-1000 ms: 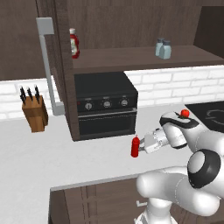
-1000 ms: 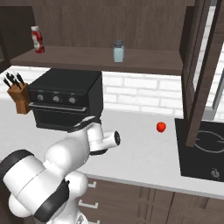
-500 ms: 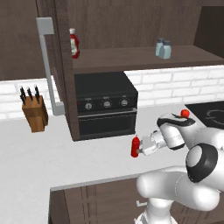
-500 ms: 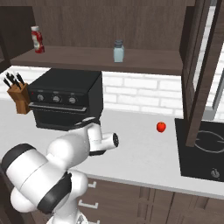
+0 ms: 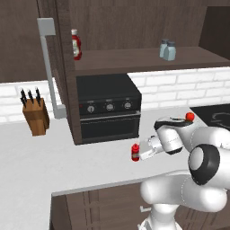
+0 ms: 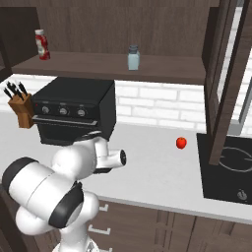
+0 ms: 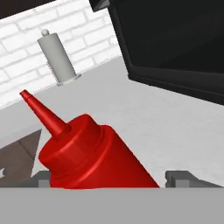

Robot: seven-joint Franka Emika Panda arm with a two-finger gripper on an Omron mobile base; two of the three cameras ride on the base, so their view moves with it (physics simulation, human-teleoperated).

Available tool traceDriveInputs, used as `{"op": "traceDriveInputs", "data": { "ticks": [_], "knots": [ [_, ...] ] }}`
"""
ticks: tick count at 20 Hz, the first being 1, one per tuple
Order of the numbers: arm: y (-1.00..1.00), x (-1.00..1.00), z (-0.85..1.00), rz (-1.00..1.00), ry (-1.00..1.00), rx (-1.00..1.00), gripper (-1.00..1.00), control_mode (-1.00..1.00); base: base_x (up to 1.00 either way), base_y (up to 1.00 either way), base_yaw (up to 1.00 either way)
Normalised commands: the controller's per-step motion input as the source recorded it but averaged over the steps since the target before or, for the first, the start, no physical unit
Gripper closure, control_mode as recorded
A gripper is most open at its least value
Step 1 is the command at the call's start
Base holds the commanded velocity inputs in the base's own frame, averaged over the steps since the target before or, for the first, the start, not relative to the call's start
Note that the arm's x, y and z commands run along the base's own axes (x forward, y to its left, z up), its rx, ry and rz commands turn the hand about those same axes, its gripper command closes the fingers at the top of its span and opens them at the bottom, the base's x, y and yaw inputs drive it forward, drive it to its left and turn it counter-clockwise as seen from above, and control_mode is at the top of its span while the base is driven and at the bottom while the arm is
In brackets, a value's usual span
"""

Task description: Put the shaker and condiment bottle from the counter next to their counterparts in the cabinet.

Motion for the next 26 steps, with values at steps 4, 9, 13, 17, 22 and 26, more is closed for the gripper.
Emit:
{"op": "traceDriveInputs", "data": {
  "ticks": [4, 9, 13, 17, 22, 26],
  "knots": [
    [0.3, 0.0, -0.19, 0.0, 0.01, -0.01, 1.0, -1.0, 0.0, 0.0, 0.0],
    [0.03, 0.0, 0.07, 0.0, 0.0, 0.02, 1.0, -1.0, 0.0, 0.0, 0.0],
    [0.0, 0.0, 0.63, 0.0, 0.0, 0.13, 1.0, -1.0, 0.0, 0.0, 0.0],
    [0.01, -0.03, 0.75, 0.0, 0.0, 0.16, 1.0, -1.0, 0.0, 0.0, 0.0],
    [0.07, -0.07, 0.79, 0.0, 0.0, 0.19, 1.0, -1.0, 0.0, 0.0, 0.0],
    [0.09, -0.13, 0.69, 0.0, 0.0, 0.09, 1.0, -1.0, 0.0, 0.0, 0.0]
  ]
}}
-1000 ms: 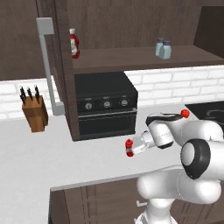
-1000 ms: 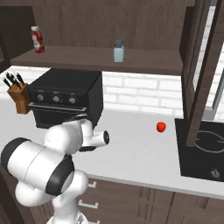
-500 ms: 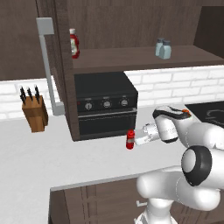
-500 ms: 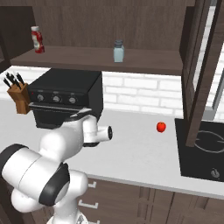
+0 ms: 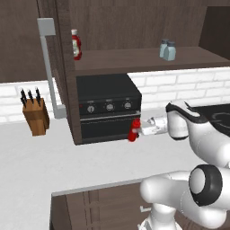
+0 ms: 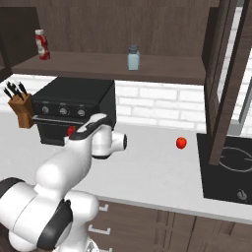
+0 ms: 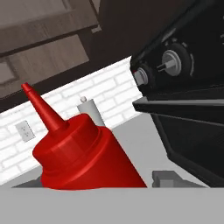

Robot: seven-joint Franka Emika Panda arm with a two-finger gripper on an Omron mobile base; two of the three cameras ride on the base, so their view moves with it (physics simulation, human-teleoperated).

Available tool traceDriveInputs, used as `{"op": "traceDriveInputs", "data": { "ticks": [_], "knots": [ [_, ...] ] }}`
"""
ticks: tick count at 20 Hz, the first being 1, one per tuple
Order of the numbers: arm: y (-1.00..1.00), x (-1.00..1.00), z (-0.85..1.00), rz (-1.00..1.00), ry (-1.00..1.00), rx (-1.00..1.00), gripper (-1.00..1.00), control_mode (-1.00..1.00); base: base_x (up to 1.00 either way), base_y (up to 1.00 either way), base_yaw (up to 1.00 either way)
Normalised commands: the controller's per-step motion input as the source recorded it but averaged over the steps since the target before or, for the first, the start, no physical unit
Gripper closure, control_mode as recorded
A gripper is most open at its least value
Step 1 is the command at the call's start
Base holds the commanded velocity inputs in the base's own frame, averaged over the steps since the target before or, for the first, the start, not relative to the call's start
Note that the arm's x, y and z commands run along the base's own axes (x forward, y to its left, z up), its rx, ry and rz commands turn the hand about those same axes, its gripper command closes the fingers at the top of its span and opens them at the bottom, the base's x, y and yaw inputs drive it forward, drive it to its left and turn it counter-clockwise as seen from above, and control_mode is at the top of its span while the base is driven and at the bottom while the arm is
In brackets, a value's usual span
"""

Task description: Put the shaker and condiment bottle from the counter next to their counterparts in the cabinet.

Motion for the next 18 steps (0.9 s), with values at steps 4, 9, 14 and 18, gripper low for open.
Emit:
{"op": "traceDriveInputs", "data": {
  "ticks": [4, 9, 14, 18],
  "knots": [
    [0.04, -0.28, 0.58, 0.0, 0.06, 0.03, 1.0, -1.0, 0.0, 0.0, 0.0],
    [0.04, -0.36, 0.51, 0.0, 0.14, 0.01, 1.0, -1.0, 0.0, 0.0, 0.0],
    [0.07, -0.34, 0.49, 0.0, 0.16, 0.0, 1.0, -1.0, 0.0, 0.0, 0.0],
    [0.11, -0.08, 0.55, -0.02, 0.19, 0.0, 1.0, -1.0, 0.0, 0.0, 0.0]
  ]
}}
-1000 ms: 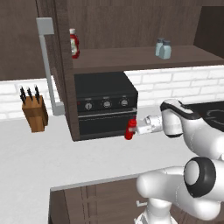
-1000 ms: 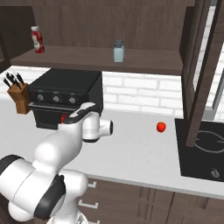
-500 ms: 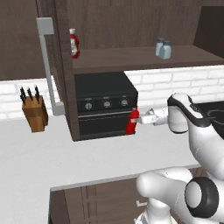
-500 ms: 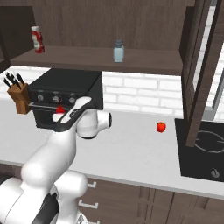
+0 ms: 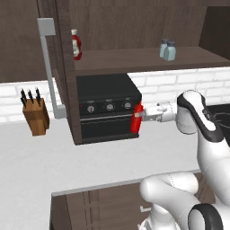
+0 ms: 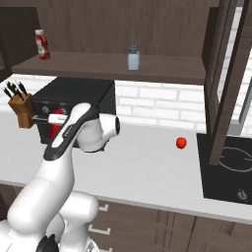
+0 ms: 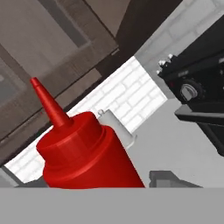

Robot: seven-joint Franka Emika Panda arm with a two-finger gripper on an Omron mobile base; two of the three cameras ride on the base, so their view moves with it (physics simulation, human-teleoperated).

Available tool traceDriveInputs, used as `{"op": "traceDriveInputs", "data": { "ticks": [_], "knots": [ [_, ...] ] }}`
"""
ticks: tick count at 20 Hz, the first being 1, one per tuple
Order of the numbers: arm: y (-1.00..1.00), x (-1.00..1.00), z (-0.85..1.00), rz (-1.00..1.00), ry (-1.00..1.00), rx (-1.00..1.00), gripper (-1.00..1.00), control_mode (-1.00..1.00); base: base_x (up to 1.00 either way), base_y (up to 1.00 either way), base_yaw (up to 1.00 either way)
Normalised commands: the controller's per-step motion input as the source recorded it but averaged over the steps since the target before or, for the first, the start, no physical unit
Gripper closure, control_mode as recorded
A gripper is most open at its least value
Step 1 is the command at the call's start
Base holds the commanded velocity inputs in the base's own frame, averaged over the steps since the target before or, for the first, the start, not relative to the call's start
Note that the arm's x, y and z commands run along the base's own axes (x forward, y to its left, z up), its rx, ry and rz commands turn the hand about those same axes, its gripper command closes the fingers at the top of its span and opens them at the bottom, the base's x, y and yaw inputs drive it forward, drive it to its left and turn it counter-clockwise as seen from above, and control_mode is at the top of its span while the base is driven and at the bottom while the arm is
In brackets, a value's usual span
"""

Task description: Put the shaker and condiment bottle from the counter next to their counterparts in the cabinet.

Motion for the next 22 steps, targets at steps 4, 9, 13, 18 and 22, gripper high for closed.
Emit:
{"op": "traceDriveInputs", "data": {
  "ticks": [4, 9, 13, 18, 22],
  "knots": [
    [0.13, 0.0, 0.54, -0.04, 0.12, 0.02, 1.0, -1.0, 0.0, 0.0, 0.0],
    [0.14, 0.13, 0.49, -0.02, -0.05, -0.09, 1.0, -1.0, 0.0, 0.0, 0.0],
    [0.13, 0.32, 0.33, 0.0, -0.17, -0.3, 1.0, -1.0, 0.0, 0.0, 0.0],
    [0.11, 0.34, 0.36, 0.0, -0.09, -0.2, 1.0, -1.0, 0.0, 0.0, 0.0],
    [0.01, 0.31, 0.63, 0.0, 0.0, 0.08, 1.0, -1.0, 0.0, 0.0, 0.0]
  ]
}}
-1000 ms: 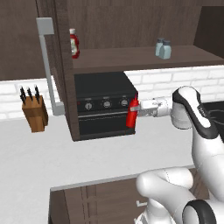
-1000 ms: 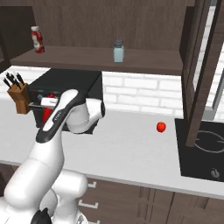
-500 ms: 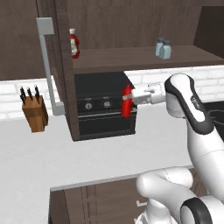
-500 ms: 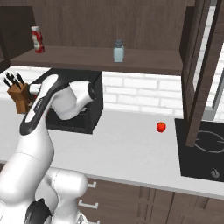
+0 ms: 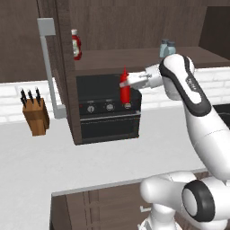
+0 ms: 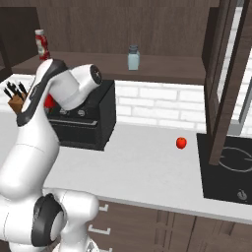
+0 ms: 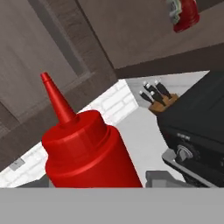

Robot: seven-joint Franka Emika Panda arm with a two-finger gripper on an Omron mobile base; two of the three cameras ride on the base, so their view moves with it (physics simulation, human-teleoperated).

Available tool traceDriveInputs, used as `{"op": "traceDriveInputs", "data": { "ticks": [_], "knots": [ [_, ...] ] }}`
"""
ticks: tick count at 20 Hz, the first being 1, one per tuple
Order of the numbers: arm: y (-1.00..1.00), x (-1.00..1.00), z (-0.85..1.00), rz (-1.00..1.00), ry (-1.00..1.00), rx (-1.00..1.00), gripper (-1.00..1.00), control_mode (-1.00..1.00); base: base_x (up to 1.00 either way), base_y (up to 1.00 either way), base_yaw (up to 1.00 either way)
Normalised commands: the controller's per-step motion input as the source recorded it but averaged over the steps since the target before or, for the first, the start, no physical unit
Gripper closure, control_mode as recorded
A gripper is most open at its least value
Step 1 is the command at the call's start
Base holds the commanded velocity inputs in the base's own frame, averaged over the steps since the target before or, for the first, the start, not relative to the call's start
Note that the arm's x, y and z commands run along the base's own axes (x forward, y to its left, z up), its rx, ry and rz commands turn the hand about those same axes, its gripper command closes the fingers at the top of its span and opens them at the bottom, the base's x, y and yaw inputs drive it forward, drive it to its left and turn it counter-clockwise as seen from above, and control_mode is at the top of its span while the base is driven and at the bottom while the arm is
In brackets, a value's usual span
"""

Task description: Put the shaker and condiment bottle from the counter next to their counterparts in the cabinet.

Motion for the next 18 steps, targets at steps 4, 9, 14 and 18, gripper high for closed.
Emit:
{"op": "traceDriveInputs", "data": {
  "ticks": [4, 9, 14, 18],
  "knots": [
    [0.0, 0.23, 0.59, 0.0, 0.0, 0.15, 1.0, -1.0, 0.0, 0.0, 0.0],
    [0.03, 0.21, 0.46, 0.0, -0.01, 0.07, 1.0, -1.0, 0.0, 0.0, 0.0],
    [0.15, 0.24, 0.28, 0.0, -0.14, -0.13, 1.0, -1.0, 0.0, 0.0, 0.0],
    [0.22, 0.32, 0.31, 0.0, -0.15, -0.16, 1.0, -1.0, 0.0, 0.0, 0.0]
  ]
}}
